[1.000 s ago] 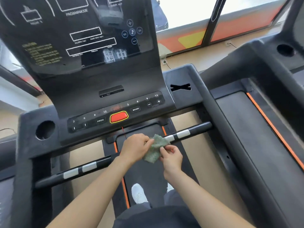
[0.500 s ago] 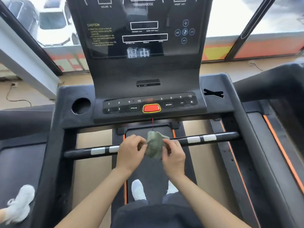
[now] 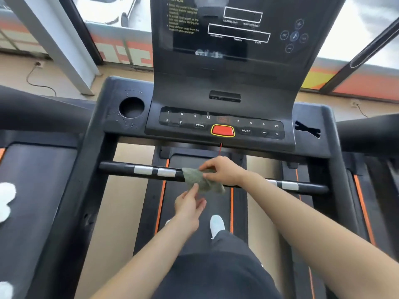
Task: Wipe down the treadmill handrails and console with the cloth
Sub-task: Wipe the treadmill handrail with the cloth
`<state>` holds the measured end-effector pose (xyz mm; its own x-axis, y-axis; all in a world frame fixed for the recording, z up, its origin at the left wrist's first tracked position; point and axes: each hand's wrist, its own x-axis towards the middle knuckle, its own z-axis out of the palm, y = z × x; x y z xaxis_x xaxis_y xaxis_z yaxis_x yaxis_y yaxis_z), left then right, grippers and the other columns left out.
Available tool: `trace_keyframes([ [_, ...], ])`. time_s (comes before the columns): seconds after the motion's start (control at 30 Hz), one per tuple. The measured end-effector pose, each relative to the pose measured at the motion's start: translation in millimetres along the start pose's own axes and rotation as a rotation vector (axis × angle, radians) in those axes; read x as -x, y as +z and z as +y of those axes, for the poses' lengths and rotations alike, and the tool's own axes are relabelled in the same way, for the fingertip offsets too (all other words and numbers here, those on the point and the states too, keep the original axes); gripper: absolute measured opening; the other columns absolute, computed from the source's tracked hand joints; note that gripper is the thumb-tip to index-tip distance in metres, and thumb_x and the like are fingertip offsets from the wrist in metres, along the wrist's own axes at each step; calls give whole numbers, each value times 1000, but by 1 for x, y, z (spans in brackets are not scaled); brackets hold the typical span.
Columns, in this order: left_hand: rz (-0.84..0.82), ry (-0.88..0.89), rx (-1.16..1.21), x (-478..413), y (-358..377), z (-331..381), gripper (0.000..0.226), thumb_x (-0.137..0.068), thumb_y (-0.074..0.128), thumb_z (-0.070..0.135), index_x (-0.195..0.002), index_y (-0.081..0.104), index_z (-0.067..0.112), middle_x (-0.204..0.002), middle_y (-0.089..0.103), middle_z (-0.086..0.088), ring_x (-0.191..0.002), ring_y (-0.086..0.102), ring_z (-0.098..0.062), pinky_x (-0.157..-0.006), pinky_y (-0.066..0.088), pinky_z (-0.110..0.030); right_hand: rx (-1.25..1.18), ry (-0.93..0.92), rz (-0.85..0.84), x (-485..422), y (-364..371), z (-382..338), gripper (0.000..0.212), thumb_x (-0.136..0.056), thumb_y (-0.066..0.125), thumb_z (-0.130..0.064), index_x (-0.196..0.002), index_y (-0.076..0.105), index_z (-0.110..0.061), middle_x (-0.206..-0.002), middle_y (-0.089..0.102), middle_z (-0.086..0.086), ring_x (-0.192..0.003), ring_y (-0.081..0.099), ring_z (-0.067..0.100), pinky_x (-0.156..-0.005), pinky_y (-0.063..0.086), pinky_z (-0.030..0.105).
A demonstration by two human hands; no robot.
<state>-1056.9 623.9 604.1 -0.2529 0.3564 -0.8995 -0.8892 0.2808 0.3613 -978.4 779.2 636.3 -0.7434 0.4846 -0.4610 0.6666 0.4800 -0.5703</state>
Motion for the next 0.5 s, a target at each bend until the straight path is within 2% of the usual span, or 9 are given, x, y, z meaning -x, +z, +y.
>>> trace_keyframes([
  [0.07,-80,-8,110,-2,12,-4,26,-99,67,18,-122,65,6,-116,73,-12,-112,68,-23,-99,53,-35,146,5,-69,0,1,5,41,-93,66,-32,-133,64,-24,-131,67,-3,-122,59,22,-106,44,40],
  [0.2,-122,2,229,-2,32,-13,28,-104,57,13,-130,60,4,-124,70,-15,-116,66,-23,-97,51,-34,277,-28,-113,7,-5,17,46,-98,60,-37,-143,55,-26,-135,65,2,-125,56,31,-106,43,41],
  [0.3,-120,10,213,3,43,-24,26,-105,55,13,-129,58,5,-125,69,-16,-116,65,-24,-101,50,-35,313,-36,-109,13,-19,30,43,-97,60,-42,-136,62,-25,-132,67,-1,-123,58,26,-103,45,36],
  [0.4,-101,15,220,4,44,-28,25,-105,55,15,-128,60,6,-125,69,-16,-116,65,-24,-101,50,-36,371,-45,-96,13,-25,36,40,-95,61,-45,-128,68,-23,-122,71,-1,-114,63,25,-92,47,32],
  [0.5,-78,44,280,0,42,-26,24,-104,57,14,-127,62,7,-126,69,-17,-118,65,-28,-99,52,-40,409,-105,-123,4,-26,27,29,-95,61,-42,-109,73,-19,-98,72,-1,-92,62,22,-74,38,28],
])
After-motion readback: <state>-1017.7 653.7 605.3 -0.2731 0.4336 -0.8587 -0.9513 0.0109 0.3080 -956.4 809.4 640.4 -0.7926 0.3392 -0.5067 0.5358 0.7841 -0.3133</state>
